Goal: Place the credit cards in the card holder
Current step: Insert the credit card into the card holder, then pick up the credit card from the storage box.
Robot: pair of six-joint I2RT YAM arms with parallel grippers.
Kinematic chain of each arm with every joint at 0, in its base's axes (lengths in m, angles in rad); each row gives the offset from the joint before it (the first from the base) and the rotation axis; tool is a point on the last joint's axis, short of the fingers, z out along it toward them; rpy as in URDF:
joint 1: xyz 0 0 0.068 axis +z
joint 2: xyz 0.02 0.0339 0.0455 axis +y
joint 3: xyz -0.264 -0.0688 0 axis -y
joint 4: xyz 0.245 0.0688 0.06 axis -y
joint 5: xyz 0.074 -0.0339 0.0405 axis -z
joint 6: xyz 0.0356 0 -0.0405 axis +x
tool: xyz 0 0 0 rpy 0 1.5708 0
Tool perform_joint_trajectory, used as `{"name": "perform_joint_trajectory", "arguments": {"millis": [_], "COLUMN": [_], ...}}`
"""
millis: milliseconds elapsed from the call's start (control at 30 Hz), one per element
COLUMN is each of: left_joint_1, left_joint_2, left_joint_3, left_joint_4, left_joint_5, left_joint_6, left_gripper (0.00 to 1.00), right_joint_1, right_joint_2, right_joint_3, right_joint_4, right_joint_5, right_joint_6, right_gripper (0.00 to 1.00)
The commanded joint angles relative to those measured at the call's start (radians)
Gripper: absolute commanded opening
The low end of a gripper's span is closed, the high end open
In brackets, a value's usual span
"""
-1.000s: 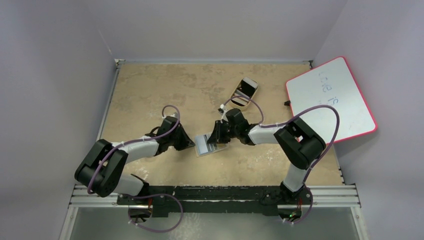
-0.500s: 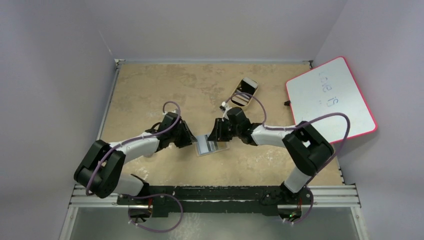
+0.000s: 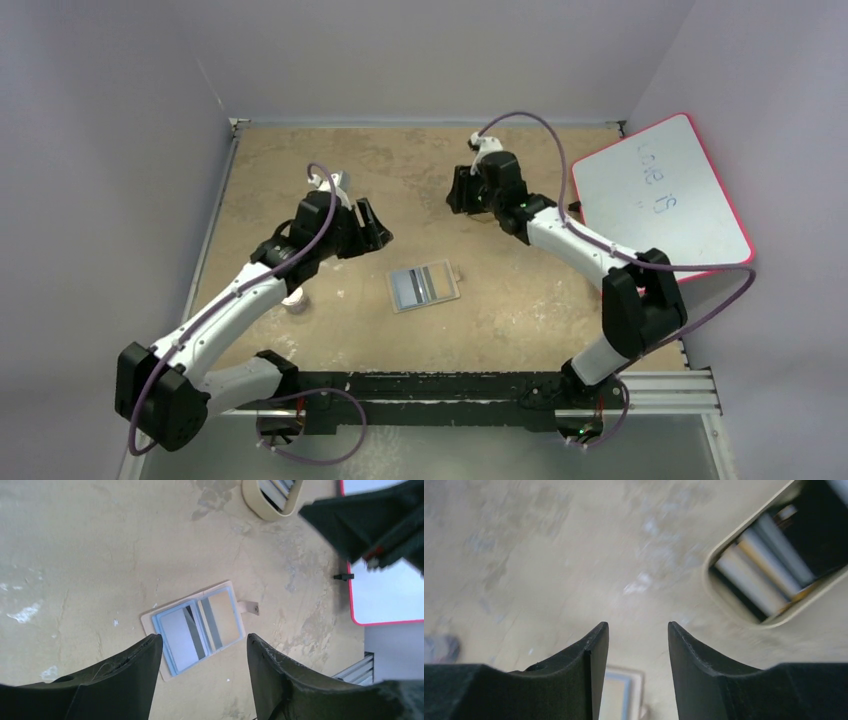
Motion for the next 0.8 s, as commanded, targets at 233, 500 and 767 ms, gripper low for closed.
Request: {"name": "perform_joint_trajectory", "arguments": {"millis": [233, 500, 767], "left_joint_1": [-0.006, -0.004, -0.004], "left_joint_2": [-0.117, -0.143, -0.170], "left_joint_3": [0.059, 0.028, 0.028], "left_joint_4": [-0.112, -0.129, -0.133], "left_joint_5": [-0.008, -0.039, -0.032], "left_joint_6": [0.253, 0.309, 0.311], "left_gripper": [0.70, 0.72, 0.72], "right_joint_1": [-0.141, -0.186, -0.193], "right_joint_2": [0.227, 0.410, 0.488], "right_joint_3": [0.390, 0.531, 0.557], "right_joint_4": [-0.111, -0.151, -0.126], "right_joint_5": [0.392, 0.508, 0.501], "right_joint_6": [-0.395, -0.588, -0.742], "right_gripper": [0.50, 0.55, 0.55]}}
